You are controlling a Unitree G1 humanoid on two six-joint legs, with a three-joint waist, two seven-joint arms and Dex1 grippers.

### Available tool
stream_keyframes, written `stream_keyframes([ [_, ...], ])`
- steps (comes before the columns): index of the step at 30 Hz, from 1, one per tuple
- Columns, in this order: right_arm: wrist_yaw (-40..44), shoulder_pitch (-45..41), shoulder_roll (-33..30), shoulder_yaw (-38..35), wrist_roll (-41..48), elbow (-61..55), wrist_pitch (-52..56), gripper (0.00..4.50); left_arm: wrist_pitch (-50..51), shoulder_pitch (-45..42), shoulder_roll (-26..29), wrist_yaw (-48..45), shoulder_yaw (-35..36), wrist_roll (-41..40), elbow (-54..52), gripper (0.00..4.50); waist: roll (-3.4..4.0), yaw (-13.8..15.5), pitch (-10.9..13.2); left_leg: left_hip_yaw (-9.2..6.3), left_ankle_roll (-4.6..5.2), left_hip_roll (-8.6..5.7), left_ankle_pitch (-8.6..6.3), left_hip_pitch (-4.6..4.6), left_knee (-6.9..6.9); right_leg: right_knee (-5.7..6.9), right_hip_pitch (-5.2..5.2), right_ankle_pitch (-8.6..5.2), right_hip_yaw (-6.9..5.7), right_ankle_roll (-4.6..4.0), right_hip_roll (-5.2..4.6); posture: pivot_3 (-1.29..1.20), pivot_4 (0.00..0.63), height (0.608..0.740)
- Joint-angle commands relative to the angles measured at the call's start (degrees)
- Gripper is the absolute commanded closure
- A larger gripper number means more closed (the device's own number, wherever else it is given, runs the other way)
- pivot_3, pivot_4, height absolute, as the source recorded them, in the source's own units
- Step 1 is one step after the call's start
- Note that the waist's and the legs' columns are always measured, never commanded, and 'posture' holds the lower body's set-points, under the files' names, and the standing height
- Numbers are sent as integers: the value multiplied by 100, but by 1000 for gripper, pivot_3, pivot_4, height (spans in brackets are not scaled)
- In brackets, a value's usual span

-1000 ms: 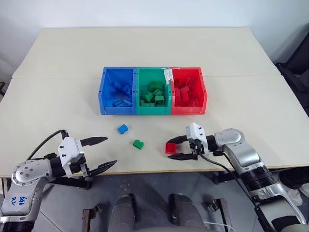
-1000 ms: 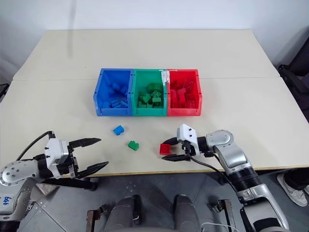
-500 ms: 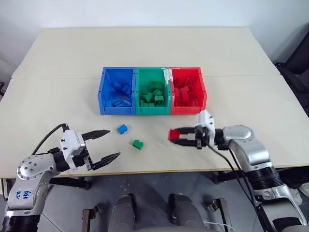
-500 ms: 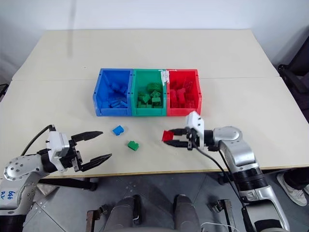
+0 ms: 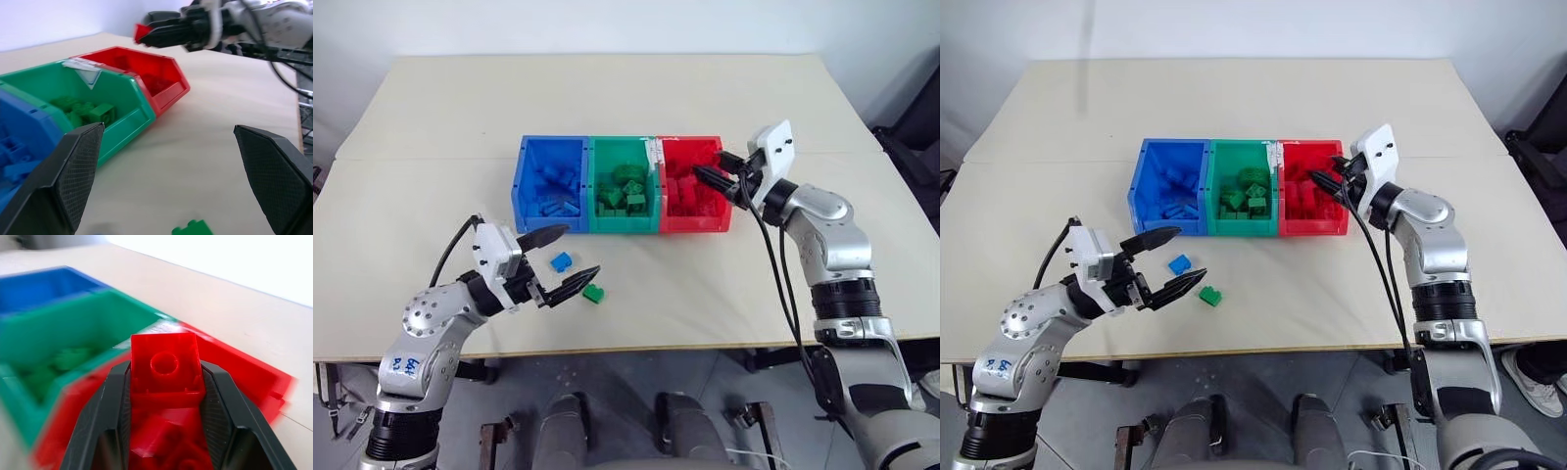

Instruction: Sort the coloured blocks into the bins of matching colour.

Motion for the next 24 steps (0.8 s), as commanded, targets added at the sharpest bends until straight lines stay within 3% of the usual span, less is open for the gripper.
stream_keyframes([
  [1, -78, -167, 125, -95, -2, 60, -286, 1724, -12, -71, 12, 37, -7, -50, -208, 0, 0, 0, 0, 1, -1, 3, -1, 0, 0, 0, -1, 0, -1, 1, 2, 0, 150, 740],
  [6, 161, 1, 31, -137, 62, -125, -365, 40, -84, 82, 78, -16, 87, -15, -179, 0, 0, 0, 0, 9, -4, 10, -3, 0, 1, -2, -4, 0, -1, 1, 6, 0, 150, 740],
  [11, 1375, 621, -394, -187, 602, -890, -396, 40, -360, 343, 280, -291, 299, 88, 83, 0, 0, 17, 0, 10, -6, 15, -7, 0, -1, -6, -4, 0, -1, 1, 10, 0, 150, 740],
  [16, 3175, 2011, -1269, -240, 1288, -1977, -513, 40, -729, 904, 875, -1002, 873, 132, 826, 0, 0, 21, 0, 12, 14, 21, -29, 0, -3, -15, -4, 0, -7, 1, 12, 0, 150, 740],
  [24, 4058, 3239, -1703, -744, 1713, -2216, -1056, 40, -1658, 1513, 1466, -1753, 1722, 305, 1909, 0, 0, -11, 0, 29, 17, 42, -58, 11, 17, -16, -2, -3, -39, -8, 6, 0, 150, 740],
])
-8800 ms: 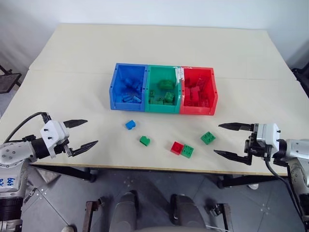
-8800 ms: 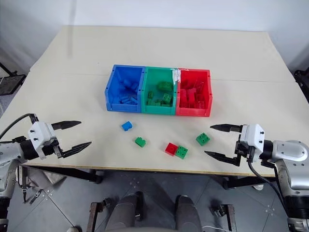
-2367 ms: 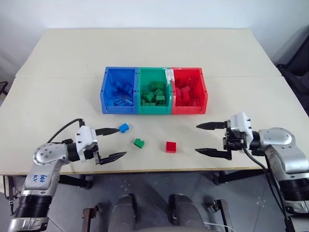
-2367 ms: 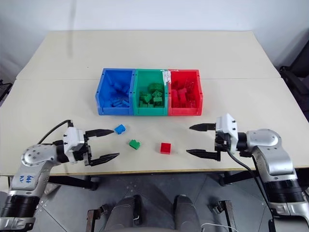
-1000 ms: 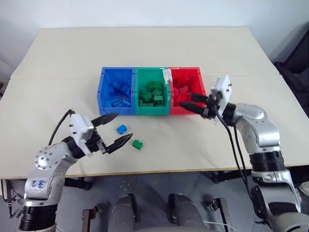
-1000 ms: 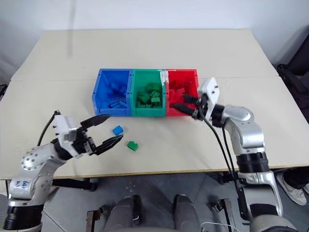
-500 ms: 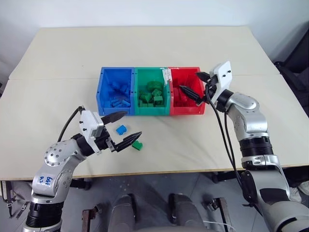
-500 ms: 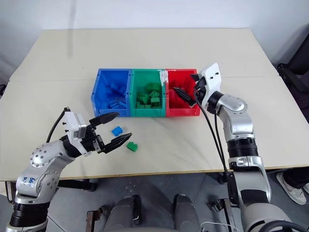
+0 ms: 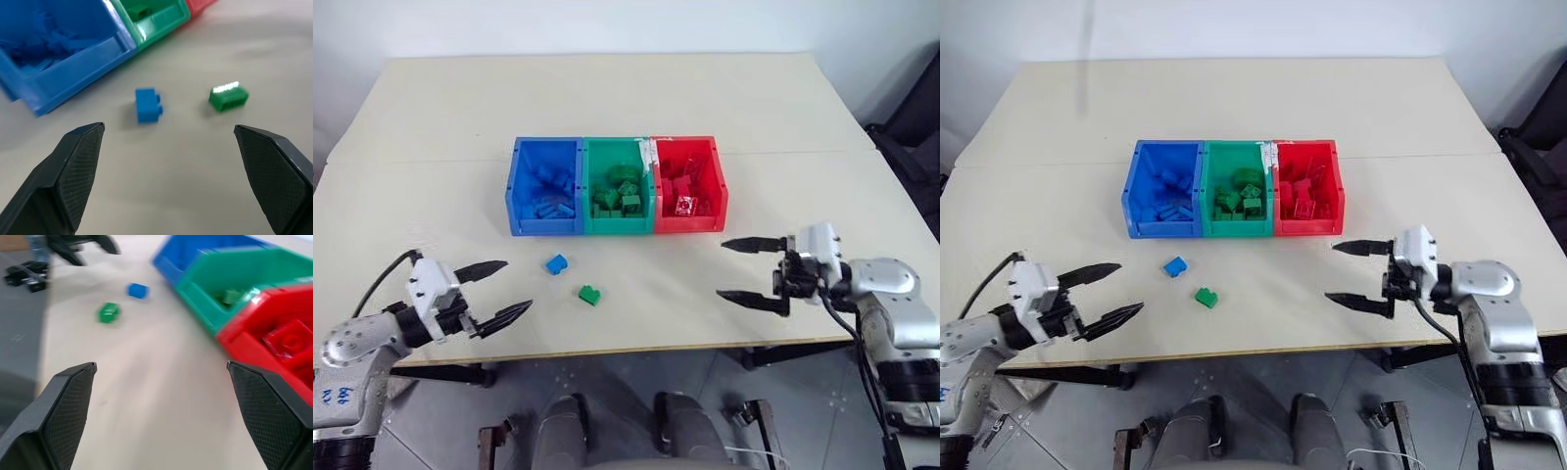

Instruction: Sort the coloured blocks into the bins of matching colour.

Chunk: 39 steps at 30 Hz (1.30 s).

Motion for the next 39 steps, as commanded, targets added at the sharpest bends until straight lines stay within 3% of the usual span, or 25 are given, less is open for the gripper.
stream_keyframes([
  [1, 224, 220, -163, -303, 288, -205, -60, 40, -293, 198, 286, -396, 408, 12, 426, 0, 0, -1, 0, 0, -1, 1, -2, 0, 1, 0, -1, -1, 0, -3, 0, 0, 150, 740],
  [8, 203, 209, -144, -348, 191, 21, -299, 40, -376, -128, 382, -603, 158, 18, 533, 0, 0, 30, 0, 5, -1, 0, -13, -1, 6, 0, -1, -2, -14, -6, -14, 0, 150, 740],
  [11, 171, 215, -139, -318, 250, -108, -213, 40, -214, -493, 333, -673, -340, 8, 83, 0, 0, 46, 0, 5, 4, -4, -12, -2, 8, 2, 2, -2, -23, -6, -20, 0, 150, 740],
  [18, 43, 496, -280, -339, 393, -665, 284, 40, 368, -2009, 390, -981, -2340, 999, -304, 0, 1, 41, 0, 7, 4, -1, -13, 0, 16, 9, 4, -1, -31, -3, -12, 0, 150, 740],
  [28, -651, 1377, -146, -573, 497, -1603, 421, 40, -40, -3732, -88, -1207, -3962, 2463, 900, 0, 0, 101, 0, 11, -17, 0, -2, -1, 32, 11, 3, 0, -31, 1, -8, 0, 150, 740],
  [31, -821, 1476, -92, -594, 518, -1770, 448, 0, -112, -3884, -76, -1302, -4024, 2551, 1178, 540, 1, 110, -1, 11, -16, 1, -3, -1, 37, 11, 6, 0, -30, 1, -8, 0, 150, 740],
  [39, -1000, 1689, -84, -611, 523, -1828, 381, 0, -100, -3919, -123, -1377, -4016, 2496, 1357, 3037, 1, 182, -1, 7, 4, 2, -12, 0, 52, 20, 13, 1, -30, 2, -9, 0, 150, 740],
])
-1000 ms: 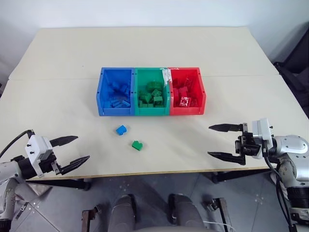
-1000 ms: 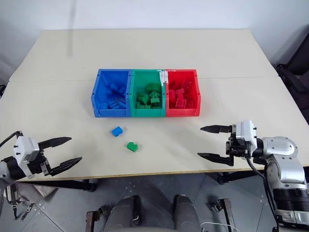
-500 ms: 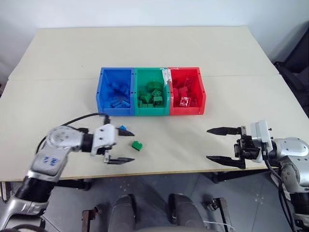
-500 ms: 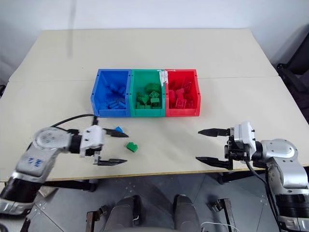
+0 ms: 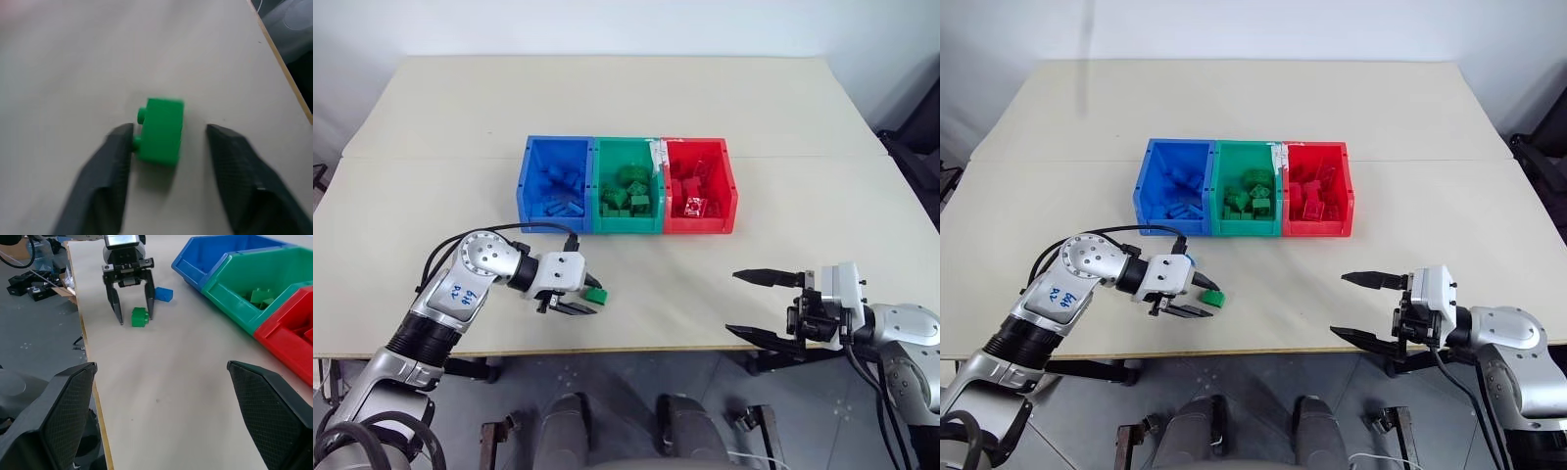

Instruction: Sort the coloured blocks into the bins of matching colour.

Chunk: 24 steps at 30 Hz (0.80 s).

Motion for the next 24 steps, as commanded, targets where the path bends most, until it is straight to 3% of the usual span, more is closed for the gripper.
stream_keyframes([
  [1, -40, 37, 11, -188, 113, -116, -80, 0, -15, 28, 1, 83, 34, 171, 155, 3348, 0, 0, 0, -1, 2, 0, 0, 1, 3, 1, 2, 0, 0, 1, 0, 0, 150, 740],
  [2, -55, 30, 17, -195, 113, -100, -89, 0, -63, 63, -21, 97, 75, 122, 152, 3555, 0, -1, 0, -3, 4, 0, 0, 1, 5, 1, 4, 1, 0, 1, 0, 0, 150, 740],
  [6, -443, -124, 178, -340, 336, -132, 79, 0, -328, 179, -360, 218, 616, -559, 57, 3555, 0, 0, 0, -7, 8, -1, 1, 1, 7, 3, 7, 2, 0, 1, 0, 0, 150, 740],
  [11, -1155, -313, 447, -668, 471, -149, 152, 0, 623, -240, -1023, 1218, 1520, -1263, 10, 3555, 0, 36, 0, -16, 10, -2, 1, -6, 23, 12, 7, 3, -1, 4, 1, 0, 150, 740],
  [17, -1748, -490, 783, -756, 394, -226, 89, 0, 1128, -1362, -1747, 2759, 1848, -916, 798, 3555, 0, 129, 0, -21, 8, -4, 0, -9, 50, 19, 16, 7, -2, 11, 4, 0, 150, 740],
  [24, -1980, -506, 844, -610, 279, -380, 102, 0, 911, -2442, -2222, 3015, 1636, -553, 2251, 3555, 0, 145, 0, -20, -2, -4, 3, -14, 54, 13, 15, 7, -3, 13, 7, 0, 150, 740],
])
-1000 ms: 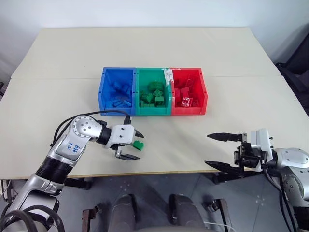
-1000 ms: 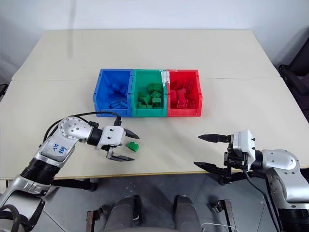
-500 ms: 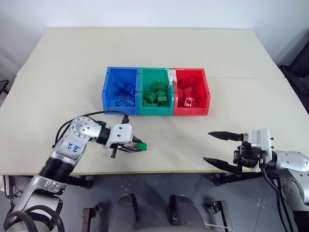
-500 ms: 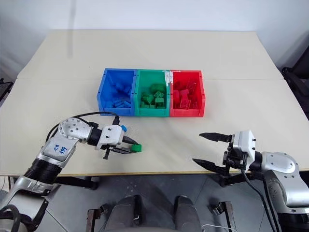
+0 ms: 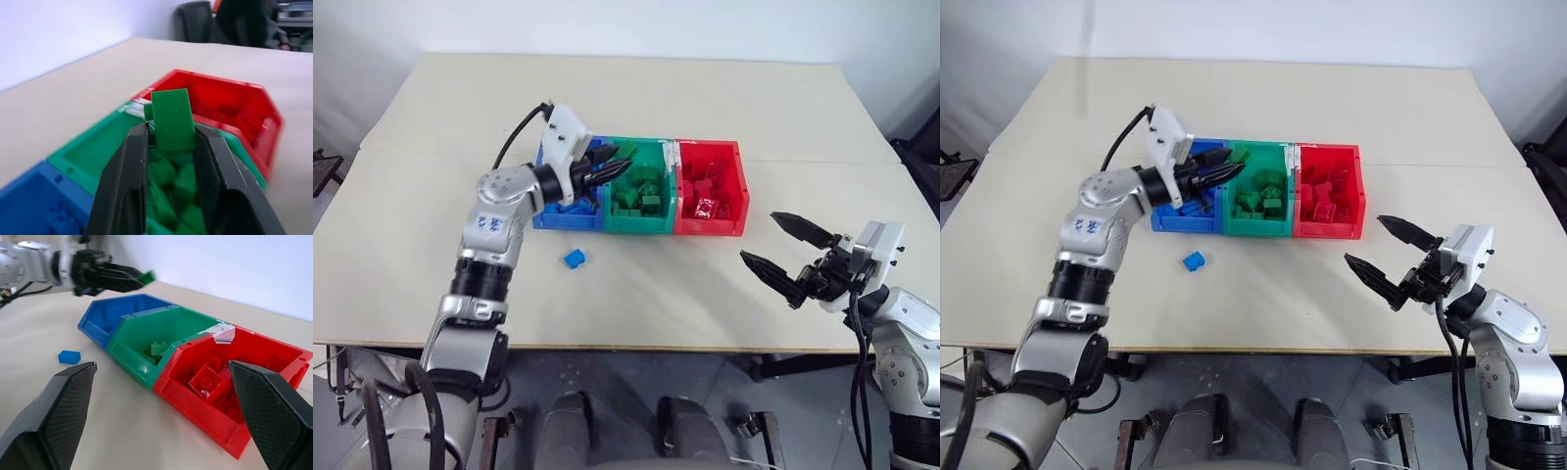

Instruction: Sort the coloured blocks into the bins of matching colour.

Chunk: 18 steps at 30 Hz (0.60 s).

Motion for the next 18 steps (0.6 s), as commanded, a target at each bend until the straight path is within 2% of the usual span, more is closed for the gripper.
stream_keyframes([
  [1, -115, -19, 9, -10, 24, -305, -12, 0, -161, -238, -77, -85, -69, 91, 290, 3555, 0, -15, 0, 1, -1, 0, 0, 0, -2, -1, -1, 0, 0, 0, 0, 0, 150, 740],
  [2, -137, -18, 11, 0, 29, -332, -6, 0, -172, -261, -98, -116, -69, 91, 326, 2826, 0, -21, 0, 5, -4, 2, -1, 0, -4, -1, -4, 0, 0, 0, 0, 0, 150, 740],
  [6, -183, -36, 42, 83, 50, -400, -31, 0, -280, -146, -12, -305, -74, 102, 227, 1702, 0, -20, 0, 7, -6, 5, -1, 0, -10, -1, -9, -1, 0, 1, 4, 0, 150, 740],
  [11, -14, -102, -4, 221, 83, -384, -7, 0, -372, 378, 409, -845, 119, -161, -292, 126, 0, -46, 0, 11, -7, 7, -2, 1, -11, -2, -10, -1, 0, 1, 3, 0, 150, 740],
  [14, 279, -150, -104, 361, 115, -359, 53, 0, -515, 1105, 889, -1275, 402, -433, -959, 38, 0, -73, 0, 12, -8, 11, -2, 1, -14, 0, -12, -1, 0, 1, 5, 0, 150, 740],
  [16, 623, -155, -247, 575, 48, -371, 64, 0, -760, 1893, 1388, -1861, 702, -752, -1587, 38, 0, -142, 0, 15, -11, 14, -4, 1, -15, 0, -13, -1, 0, 1, 4, 0, 150, 740],
  [18, 790, -219, -291, 702, 52, -353, 67, 0, -578, 2653, 1672, -2047, 1145, -1223, -2247, 38, 0, -173, 0, 18, -12, 18, -7, 3, -17, 3, -16, -1, -1, 1, 5, 0, 150, 740],
])
